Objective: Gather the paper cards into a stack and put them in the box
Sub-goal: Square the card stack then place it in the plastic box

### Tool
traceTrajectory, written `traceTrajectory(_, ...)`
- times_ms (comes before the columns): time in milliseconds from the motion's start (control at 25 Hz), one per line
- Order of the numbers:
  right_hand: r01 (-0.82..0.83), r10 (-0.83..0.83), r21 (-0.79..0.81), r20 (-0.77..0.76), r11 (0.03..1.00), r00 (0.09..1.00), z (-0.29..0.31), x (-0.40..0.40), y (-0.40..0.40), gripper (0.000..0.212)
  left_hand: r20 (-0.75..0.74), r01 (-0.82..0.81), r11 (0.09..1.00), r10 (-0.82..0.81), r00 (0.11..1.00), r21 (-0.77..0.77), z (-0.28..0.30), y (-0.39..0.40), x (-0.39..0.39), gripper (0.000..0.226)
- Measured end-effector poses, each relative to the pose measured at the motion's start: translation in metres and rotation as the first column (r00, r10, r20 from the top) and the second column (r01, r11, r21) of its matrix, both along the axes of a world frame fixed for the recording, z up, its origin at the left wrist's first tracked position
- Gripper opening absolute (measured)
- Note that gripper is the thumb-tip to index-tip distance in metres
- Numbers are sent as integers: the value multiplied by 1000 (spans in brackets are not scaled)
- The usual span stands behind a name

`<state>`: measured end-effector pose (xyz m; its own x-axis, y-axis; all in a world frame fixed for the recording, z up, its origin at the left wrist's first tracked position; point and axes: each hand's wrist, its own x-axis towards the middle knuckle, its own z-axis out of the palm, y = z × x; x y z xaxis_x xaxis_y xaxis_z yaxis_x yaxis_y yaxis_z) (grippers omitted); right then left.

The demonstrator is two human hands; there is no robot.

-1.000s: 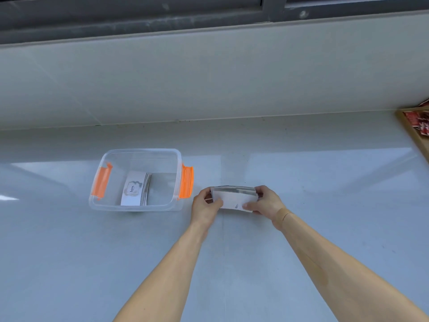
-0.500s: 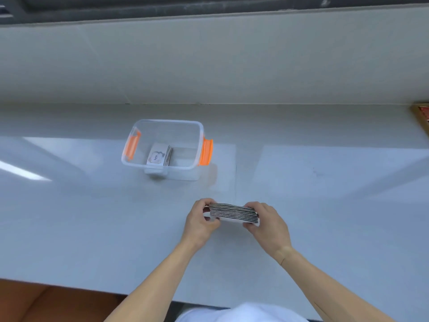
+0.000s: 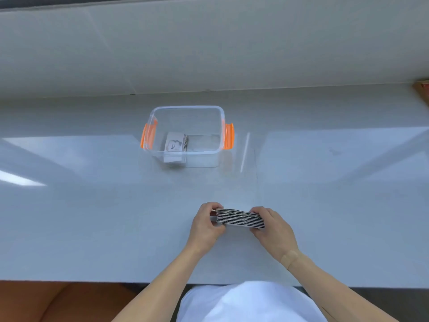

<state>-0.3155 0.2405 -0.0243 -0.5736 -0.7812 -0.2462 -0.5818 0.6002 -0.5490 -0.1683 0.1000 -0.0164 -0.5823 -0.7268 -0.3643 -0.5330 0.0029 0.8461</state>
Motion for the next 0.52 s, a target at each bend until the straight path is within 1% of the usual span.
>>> traceTrajectory(200,-60,61,48,-26,997,998,1,5,-6,44,1,42,998,-42,999,-48,-4,-1,0,43)
traceTrajectory(360,-64,69,54,-93,996,993,-1,9,-8,38,4,51,994,-51,999,-101,-5,6,0,44)
traceTrajectory(440,-68,75,51,-154,996,985,0,10,-10,34,29,78,987,-75,997,-140,-6,10,0,46)
traceTrajectory(520,-105,119,82,-185,991,976,1,9,-13,33,67,125,976,-115,991,-176,-6,11,0,47)
